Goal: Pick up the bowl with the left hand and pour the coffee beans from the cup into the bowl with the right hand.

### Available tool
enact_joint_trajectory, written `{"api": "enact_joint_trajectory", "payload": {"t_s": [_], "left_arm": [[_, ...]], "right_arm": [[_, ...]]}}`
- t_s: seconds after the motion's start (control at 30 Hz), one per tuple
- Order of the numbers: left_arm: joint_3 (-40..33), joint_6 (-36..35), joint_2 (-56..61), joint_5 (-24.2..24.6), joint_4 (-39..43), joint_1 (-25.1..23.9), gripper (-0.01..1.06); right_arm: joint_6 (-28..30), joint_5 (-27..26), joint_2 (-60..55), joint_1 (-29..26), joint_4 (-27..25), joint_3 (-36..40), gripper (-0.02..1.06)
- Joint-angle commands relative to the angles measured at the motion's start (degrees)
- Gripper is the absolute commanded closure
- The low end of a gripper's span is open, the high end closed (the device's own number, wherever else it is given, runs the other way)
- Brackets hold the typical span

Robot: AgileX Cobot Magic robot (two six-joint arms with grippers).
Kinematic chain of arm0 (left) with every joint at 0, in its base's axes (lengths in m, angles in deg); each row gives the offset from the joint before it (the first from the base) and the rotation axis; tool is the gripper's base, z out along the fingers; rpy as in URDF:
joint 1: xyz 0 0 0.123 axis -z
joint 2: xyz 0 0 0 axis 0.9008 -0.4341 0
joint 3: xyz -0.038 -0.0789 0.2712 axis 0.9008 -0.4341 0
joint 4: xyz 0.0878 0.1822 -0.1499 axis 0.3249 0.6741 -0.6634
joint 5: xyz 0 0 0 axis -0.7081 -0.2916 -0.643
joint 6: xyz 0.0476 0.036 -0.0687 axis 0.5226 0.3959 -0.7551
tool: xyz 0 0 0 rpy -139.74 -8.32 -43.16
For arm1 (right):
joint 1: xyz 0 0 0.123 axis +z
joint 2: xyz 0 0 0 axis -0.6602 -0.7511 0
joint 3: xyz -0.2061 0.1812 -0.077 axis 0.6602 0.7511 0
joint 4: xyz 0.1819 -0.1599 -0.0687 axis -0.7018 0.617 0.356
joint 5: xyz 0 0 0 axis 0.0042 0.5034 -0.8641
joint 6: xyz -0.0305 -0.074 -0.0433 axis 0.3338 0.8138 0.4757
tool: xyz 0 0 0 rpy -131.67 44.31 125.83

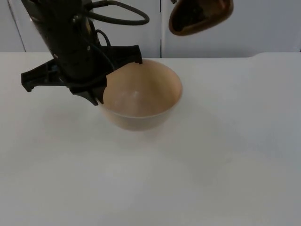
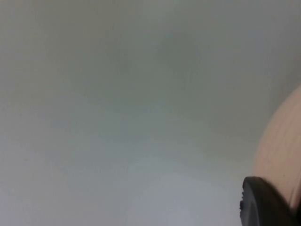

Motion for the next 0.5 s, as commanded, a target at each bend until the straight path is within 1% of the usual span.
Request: {"api": "enact_joint_trajectory", "payload": {"t_s": [0.0,0.07,0.17,0.2,0.33,0.47], "left_arm": [[0.42,-0.73,0.17,-0.39,0.12,0.06,1.05],[0.42,-0.73,0.17,-0.39,0.12,0.06,1.05],[0.42,-0.73,0.17,-0.39,0.12,0.06,1.05],[0.42,-0.73,0.17,-0.39,0.12,0.06,1.05],[0.42,-0.73,0.17,-0.39,0.12,0.06,1.05],[0.42,-0.73,0.17,-0.39,0.12,0.06,1.05]], "right_arm": [[-0.43,-0.88,-0.01,1.41,3.45,-0.27,1.04],[-0.43,-0.88,-0.01,2.21,5.29,-0.27,1.04],[-0.43,-0.88,-0.01,2.68,6.43,-0.27,1.04],[-0.43,-0.88,-0.01,3.28,8.12,-0.27,1.04],[0.89,-0.88,-0.01,3.85,9.77,-0.27,1.04],[1.65,-0.88,-0.01,4.70,12.79,-0.27,1.04]]}}
